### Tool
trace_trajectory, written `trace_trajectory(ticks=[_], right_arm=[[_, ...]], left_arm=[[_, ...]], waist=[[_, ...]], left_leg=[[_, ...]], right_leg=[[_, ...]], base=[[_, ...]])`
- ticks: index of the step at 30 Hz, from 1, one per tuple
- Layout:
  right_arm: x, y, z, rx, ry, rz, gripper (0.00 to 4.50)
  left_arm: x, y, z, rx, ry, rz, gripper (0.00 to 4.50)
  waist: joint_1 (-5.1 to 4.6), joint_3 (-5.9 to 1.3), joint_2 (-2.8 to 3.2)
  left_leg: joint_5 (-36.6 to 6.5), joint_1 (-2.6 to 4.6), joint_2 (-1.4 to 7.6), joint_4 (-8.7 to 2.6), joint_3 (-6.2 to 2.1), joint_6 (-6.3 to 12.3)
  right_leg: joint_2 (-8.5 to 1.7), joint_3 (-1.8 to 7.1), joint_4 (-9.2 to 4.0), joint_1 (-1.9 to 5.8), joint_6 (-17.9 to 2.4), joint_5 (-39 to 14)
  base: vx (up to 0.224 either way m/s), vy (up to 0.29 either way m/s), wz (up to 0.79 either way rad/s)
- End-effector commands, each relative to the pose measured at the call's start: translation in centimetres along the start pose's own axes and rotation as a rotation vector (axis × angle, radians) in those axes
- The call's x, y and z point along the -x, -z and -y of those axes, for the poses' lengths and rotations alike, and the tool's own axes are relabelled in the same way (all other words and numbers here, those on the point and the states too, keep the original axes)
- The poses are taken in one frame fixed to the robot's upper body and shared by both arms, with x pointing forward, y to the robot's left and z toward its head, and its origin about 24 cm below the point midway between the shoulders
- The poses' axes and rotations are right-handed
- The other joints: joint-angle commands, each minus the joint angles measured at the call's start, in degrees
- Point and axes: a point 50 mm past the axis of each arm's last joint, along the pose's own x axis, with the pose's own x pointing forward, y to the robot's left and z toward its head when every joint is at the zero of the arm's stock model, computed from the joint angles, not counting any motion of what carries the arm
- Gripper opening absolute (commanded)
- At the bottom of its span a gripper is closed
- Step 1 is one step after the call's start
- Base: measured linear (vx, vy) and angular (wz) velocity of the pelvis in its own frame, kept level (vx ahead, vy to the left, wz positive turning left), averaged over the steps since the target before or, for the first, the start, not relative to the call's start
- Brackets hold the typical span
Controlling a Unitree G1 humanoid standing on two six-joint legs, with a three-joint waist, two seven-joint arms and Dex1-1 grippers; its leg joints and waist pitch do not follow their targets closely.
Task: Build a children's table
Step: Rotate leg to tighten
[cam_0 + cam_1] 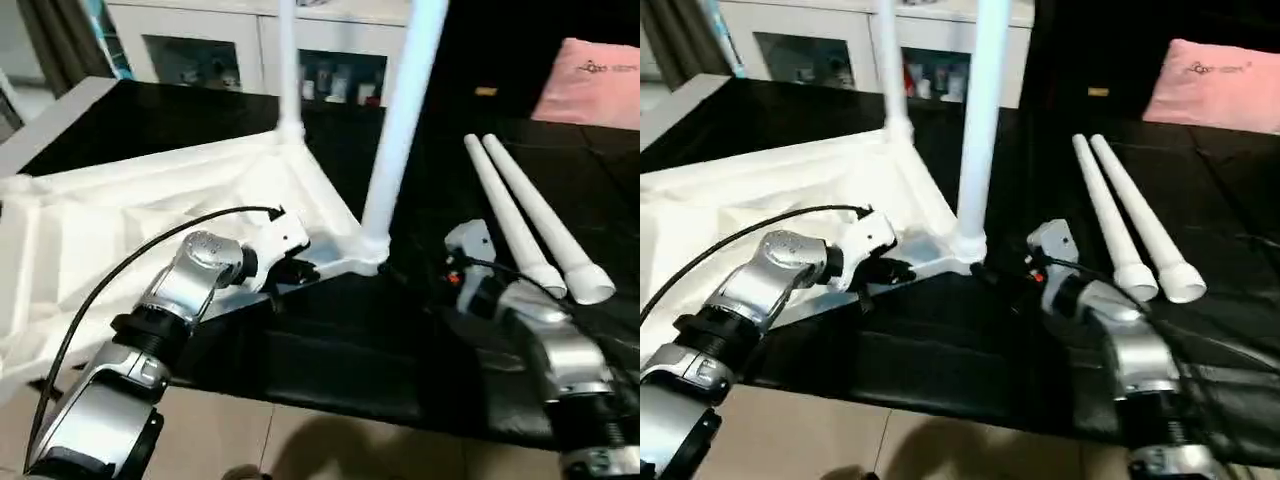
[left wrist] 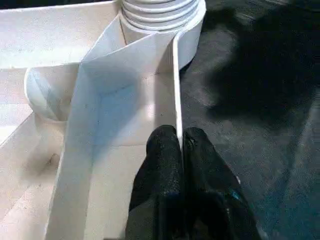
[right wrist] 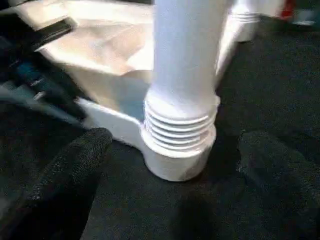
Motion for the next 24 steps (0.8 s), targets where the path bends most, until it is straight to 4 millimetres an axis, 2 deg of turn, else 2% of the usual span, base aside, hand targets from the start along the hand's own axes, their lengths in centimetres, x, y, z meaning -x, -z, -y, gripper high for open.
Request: trace_trajectory(ticks=[1,4,8,12,16,20,24], right_arm=[[0.3,-0.9,0.0,0.028,-0.072,-0.007,4.45],[0.8,-1.3,-0.2,0.073,-0.163,-0.050,4.45],[1.0,-1.5,-0.6,0.096,-0.264,-0.094,4.45],[0.9,-1.5,-1.3,0.118,-0.370,-0.117,4.45],[0.5,-1.1,-1.5,0.131,-0.412,-0.142,4.45],[0.1,-0.9,-1.7,0.118,-0.448,-0.138,4.45],[-0.1,-0.8,-1.8,0.111,-0.459,-0.139,4.12]], left_arm=[[-0.2,-0.2,0.6,-0.055,0.087,-0.007,0.00],[0.0,-0.3,1.0,-0.113,0.163,-0.014,0.00],[0.1,-0.3,1.4,-0.193,0.247,-0.039,0.00],[0.2,-0.3,1.7,-0.226,0.309,-0.045,0.00],[0.4,-0.4,1.9,-0.253,0.345,-0.051,0.00],[0.5,-0.5,2.1,-0.267,0.367,-0.054,0.00],[0.5,-0.4,2.2,-0.273,0.374,-0.058,0.00]], waist=[[0.17,-4.16,0.21],[0.47,-4.07,0.21],[1.01,-4.13,0.44],[1.52,-4.20,0.31],[1.71,-4.29,0.11],[1.81,-4.32,0.15],[2.16,-4.42,0.21]], left_leg=[[-0.84,0.52,1.93,-3.01,-0.21,5.13],[-2.07,0.48,2.00,-3.00,-0.18,4.96],[-2.24,0.61,2.30,-2.92,-0.12,4.81],[-2.46,0.59,2.35,-2.86,-0.10,4.53],[-1.95,0.52,2.27,-2.78,-0.11,4.55],[-1.72,0.48,2.23,-2.70,-0.06,4.62],[-0.99,0.54,2.27,-2.60,-0.06,4.70]], right_leg=[[-4.20,2.44,-2.69,4.29,-16.08,15.01],[-4.28,2.36,-2.86,4.22,-16.20,12.58],[-4.34,2.30,-2.71,3.93,-16.42,12.06],[-4.37,2.18,-2.54,3.94,-16.76,12.09],[-4.46,2.15,-2.42,3.91,-16.61,12.27],[-4.42,2.15,-2.34,3.88,-16.75,11.74],[-4.39,2.14,-2.20,3.79,-16.76,12.70]], base=[[0.000,0.000,0.00],[0.000,0.000,0.00],[0.000,0.000,0.00],[0.000,0.000,0.00],[0.000,0.000,0.00],[0.000,0.000,0.00],[0.000,0.000,0.00]])
